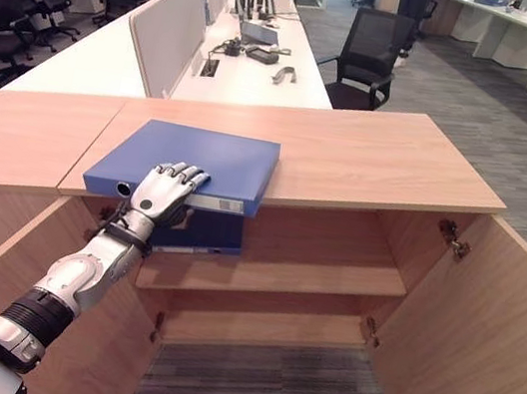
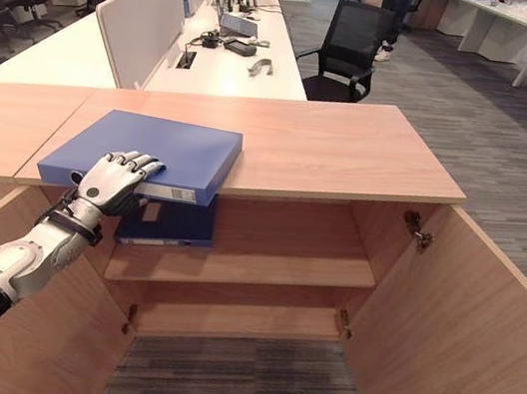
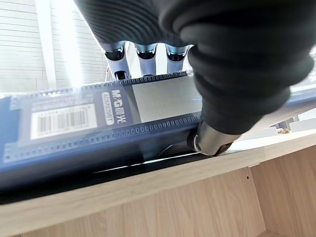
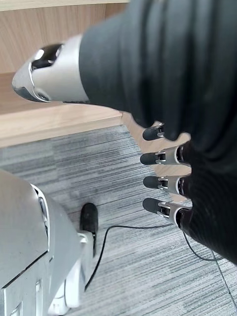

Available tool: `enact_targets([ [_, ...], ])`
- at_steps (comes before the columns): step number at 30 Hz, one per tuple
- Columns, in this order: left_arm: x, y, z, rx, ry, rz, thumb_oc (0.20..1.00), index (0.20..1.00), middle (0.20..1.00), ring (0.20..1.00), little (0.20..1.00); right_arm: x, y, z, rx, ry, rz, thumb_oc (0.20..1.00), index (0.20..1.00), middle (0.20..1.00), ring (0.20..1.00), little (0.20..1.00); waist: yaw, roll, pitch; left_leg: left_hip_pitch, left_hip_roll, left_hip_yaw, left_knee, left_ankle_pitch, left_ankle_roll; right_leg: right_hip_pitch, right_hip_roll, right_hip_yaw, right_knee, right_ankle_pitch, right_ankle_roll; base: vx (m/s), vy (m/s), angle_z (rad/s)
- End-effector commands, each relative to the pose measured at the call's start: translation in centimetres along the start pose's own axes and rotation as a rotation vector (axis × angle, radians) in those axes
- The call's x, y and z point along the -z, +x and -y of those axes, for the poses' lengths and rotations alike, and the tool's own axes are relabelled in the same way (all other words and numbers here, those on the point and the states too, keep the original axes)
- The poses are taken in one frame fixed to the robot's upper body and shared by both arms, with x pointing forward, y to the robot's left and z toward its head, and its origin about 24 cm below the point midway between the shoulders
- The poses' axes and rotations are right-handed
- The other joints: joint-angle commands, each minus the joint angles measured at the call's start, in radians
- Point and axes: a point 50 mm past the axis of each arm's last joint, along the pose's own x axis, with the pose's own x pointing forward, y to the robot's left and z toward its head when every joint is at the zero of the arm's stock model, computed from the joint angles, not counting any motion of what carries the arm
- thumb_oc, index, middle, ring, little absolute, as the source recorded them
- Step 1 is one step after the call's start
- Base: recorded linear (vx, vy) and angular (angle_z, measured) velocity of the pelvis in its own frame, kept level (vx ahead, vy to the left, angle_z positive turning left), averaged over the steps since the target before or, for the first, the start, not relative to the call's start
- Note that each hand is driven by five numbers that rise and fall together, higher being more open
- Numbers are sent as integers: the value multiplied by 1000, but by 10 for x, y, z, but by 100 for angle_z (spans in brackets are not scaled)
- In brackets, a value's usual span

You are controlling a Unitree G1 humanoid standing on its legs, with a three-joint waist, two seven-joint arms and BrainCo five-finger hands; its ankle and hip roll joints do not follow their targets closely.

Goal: Put the empty folder in the office cabinet

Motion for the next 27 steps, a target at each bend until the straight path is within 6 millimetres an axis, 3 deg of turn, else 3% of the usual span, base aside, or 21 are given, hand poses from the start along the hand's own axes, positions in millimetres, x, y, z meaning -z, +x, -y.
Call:
enact_targets([
  [1,22,26,-37,-134,20,-63,200,200,200,200,200,-29,6,0,21,43,62,1000,1000,1000,1000,1000,7,8,53,23,9,-34,13,-103,-11,24,27,-25,8,-95,23,0,0,0],
  [5,28,35,-73,-290,11,-64,200,200,200,200,200,-27,6,-3,11,44,56,1000,1000,1000,1000,1000,14,9,48,22,8,-38,13,-101,-12,28,26,-30,8,-96,23,0,0,0],
  [6,28,35,-73,-290,12,-65,200,200,200,200,200,-28,6,-3,11,44,57,1000,1000,1000,1000,1000,14,8,49,22,8,-38,13,-101,-12,28,26,-30,8,-96,23,0,0,0],
  [7,28,38,-89,-359,7,-57,200,200,200,200,200,-27,6,-4,7,43,53,1000,1000,1000,1000,1000,17,9,47,22,7,-41,13,-101,-12,30,26,-31,8,-96,22,-7,-15,3],
  [10,28,39,-108,-441,-14,-42,200,200,200,200,200,-28,6,-6,-2,50,55,1000,1000,1000,1000,1000,20,8,46,21,7,-46,13,-100,-12,32,26,-32,8,-98,21,-1,-5,3],
  [12,27,39,-132,-561,-62,-32,200,200,200,200,200,-28,6,-9,-12,57,54,1000,1000,1000,1000,1000,26,8,43,20,7,-51,13,-98,-12,35,26,-34,8,-98,19,2,-16,10],
  [14,27,37,-136,-585,-74,-35,200,200,200,200,200,-29,6,-10,-15,55,55,1000,1000,1000,1000,1000,26,9,44,20,6,-52,13,-98,-12,35,26,-34,8,-98,18,0,-7,4],
  [20,22,26,-179,-827,-235,13,200,200,200,200,200,-30,5,-17,-40,58,56,1000,1000,1000,1000,1000,38,11,38,19,3,-65,13,-96,-12,38,27,-40,8,-101,14,0,0,0],
  [25,15,17,-191,-906,-371,64,200,200,200,200,200,-29,5,-18,-50,53,52,1000,1000,1000,1000,1000,44,13,37,19,3,-68,13,-95,-12,41,29,-45,9,-102,13,5,-14,6],
  [27,11,12,-194,-944,-527,102,200,200,200,200,200,-29,5,-20,-60,47,51,1000,1000,1000,1000,1000,47,10,36,19,4,-72,13,-94,-12,41,29,-44,10,-103,10,0,-15,7],
])
